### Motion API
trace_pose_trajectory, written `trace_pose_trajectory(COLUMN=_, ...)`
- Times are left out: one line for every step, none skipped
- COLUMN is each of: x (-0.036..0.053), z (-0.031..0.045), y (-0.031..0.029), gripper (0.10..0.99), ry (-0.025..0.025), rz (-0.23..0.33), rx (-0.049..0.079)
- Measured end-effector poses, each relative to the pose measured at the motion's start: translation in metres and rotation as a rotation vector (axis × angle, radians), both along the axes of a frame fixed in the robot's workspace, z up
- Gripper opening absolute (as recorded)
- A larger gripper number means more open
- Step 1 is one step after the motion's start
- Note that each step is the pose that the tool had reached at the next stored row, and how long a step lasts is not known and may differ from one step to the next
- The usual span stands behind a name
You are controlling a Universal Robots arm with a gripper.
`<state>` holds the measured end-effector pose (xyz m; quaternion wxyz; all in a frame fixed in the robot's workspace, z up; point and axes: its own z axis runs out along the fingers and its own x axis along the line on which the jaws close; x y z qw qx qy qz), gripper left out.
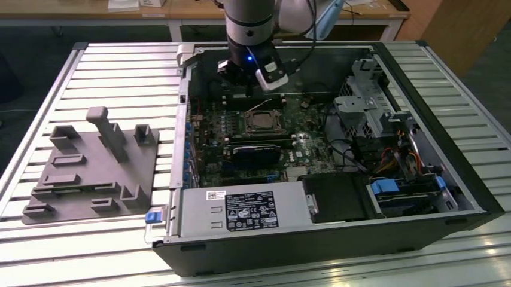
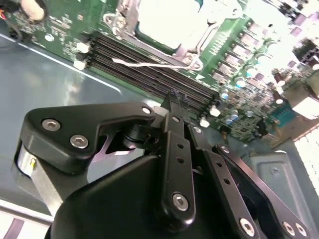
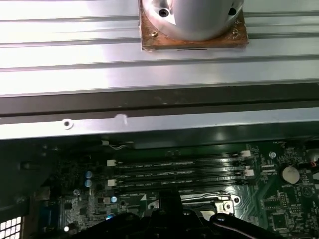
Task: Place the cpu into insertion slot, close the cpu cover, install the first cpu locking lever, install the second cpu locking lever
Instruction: 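Install the first cpu locking lever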
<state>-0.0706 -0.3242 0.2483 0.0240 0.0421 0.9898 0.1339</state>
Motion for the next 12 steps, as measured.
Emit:
trace_pose_trajectory(x=0.0021, z=0.0000, y=0.0000, gripper=0.106, ry=0.0001, rz=0.000, rx=0.000)
trace_pose_trajectory(x=0.0041, z=0.0000, y=0.0000, gripper=0.106, ry=0.0001, rz=0.000, rx=0.000)
trace_pose_trajectory(x=0.0065, z=0.0000, y=0.0000, gripper=0.106, ry=0.0001, rz=0.000, rx=0.000)
trace_pose_trajectory(x=0.0089, z=0.0000, y=0.0000, gripper=0.106, ry=0.0003, rz=0.000, rx=0.000)
trace_pose_trajectory(x=0.0113, z=0.0000, y=0.0000, gripper=0.106, ry=0.0004, rz=0.000, rx=0.000)
trace_pose_trajectory(x=0.0132, z=0.0000, y=0.0000, gripper=0.106, ry=0.0005, rz=0.000, rx=0.000)
trace_pose_trajectory(x=0.0150, z=0.0000, y=0.0000, gripper=0.106, ry=0.0005, rz=0.000, rx=0.000)
trace_pose_trajectory(x=0.0167, z=0.0000, y=0.0000, gripper=0.106, ry=0.0005, rz=0.000, rx=0.000)
trace_pose_trajectory(x=0.0186, z=0.0000, y=0.0000, gripper=0.106, ry=0.0005, rz=0.000, rx=0.000)
trace_pose_trajectory(x=0.0204, z=-0.0001, y=0.0000, gripper=0.106, ry=0.0006, rz=0.000, rx=0.000)
trace_pose_trajectory(x=0.0220, z=-0.0001, y=0.0000, gripper=0.106, ry=0.0006, rz=0.000, rx=0.000)
trace_pose_trajectory(x=0.0236, z=-0.0001, y=0.0000, gripper=0.106, ry=0.0006, rz=0.000, rx=0.000)
